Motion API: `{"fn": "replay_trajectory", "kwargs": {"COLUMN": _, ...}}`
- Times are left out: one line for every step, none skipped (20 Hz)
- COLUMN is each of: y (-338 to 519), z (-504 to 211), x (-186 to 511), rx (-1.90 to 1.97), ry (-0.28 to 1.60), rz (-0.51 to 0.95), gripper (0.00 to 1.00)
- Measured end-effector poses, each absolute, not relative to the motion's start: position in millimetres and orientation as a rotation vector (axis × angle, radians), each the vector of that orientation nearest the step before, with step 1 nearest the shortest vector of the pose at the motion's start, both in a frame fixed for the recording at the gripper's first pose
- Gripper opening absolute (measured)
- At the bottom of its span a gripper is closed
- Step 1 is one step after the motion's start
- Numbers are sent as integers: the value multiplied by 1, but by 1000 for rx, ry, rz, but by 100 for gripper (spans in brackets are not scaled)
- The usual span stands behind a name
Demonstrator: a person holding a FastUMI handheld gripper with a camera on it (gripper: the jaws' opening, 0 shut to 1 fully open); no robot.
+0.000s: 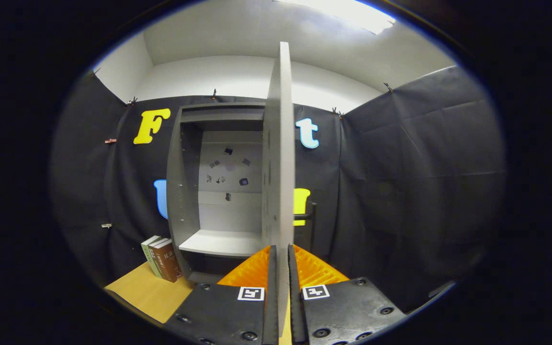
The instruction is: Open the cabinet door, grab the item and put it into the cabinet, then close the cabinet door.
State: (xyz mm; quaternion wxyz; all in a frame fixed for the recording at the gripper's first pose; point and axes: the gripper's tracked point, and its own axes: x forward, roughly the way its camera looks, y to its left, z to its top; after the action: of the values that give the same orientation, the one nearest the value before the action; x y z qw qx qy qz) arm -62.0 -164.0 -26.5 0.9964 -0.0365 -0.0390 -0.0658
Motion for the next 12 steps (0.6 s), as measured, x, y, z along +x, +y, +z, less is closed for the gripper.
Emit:
{"fn": "replay_trajectory", "kwargs": {"y": -152, "z": -32, "x": -56, "rx": -69, "ry": -61, "rz": -123, "gripper": 14}}
{"fn": "replay_trajectory", "kwargs": {"y": -142, "z": -38, "x": -52, "rx": -67, "ry": -43, "rz": -118, "gripper": 14}}
{"fn": "replay_trajectory", "kwargs": {"y": -131, "z": -46, "x": -47, "rx": -65, "ry": -25, "rz": -113, "gripper": 14}}
{"fn": "replay_trajectory", "kwargs": {"y": -123, "z": -50, "x": -44, "rx": -61, "ry": -9, "rz": -107, "gripper": 14}}
{"fn": "replay_trajectory", "kwargs": {"y": -113, "z": -57, "x": -40, "rx": -53, "ry": 10, "rz": -107, "gripper": 14}}
{"fn": "replay_trajectory", "kwargs": {"y": -105, "z": -67, "x": -37, "rx": -49, "ry": 35, "rz": -116, "gripper": 18}}
{"fn": "replay_trajectory", "kwargs": {"y": -95, "z": -76, "x": -34, "rx": -42, "ry": 60, "rz": -119, "gripper": 23}}
{"fn": "replay_trajectory", "kwargs": {"y": -86, "z": -86, "x": -30, "rx": -40, "ry": 81, "rz": -120, "gripper": 27}}
{"fn": "replay_trajectory", "kwargs": {"y": -80, "z": -96, "x": -28, "rx": -39, "ry": 105, "rz": -134, "gripper": 33}}
{"fn": "replay_trajectory", "kwargs": {"y": -71, "z": -109, "x": -23, "rx": -37, "ry": 129, "rz": -145, "gripper": 34}}
{"fn": "replay_trajectory", "kwargs": {"y": -64, "z": -121, "x": -21, "rx": -35, "ry": 152, "rz": -154, "gripper": 36}}
{"fn": "replay_trajectory", "kwargs": {"y": -58, "z": -138, "x": -19, "rx": -33, "ry": 183, "rz": -165, "gripper": 37}}
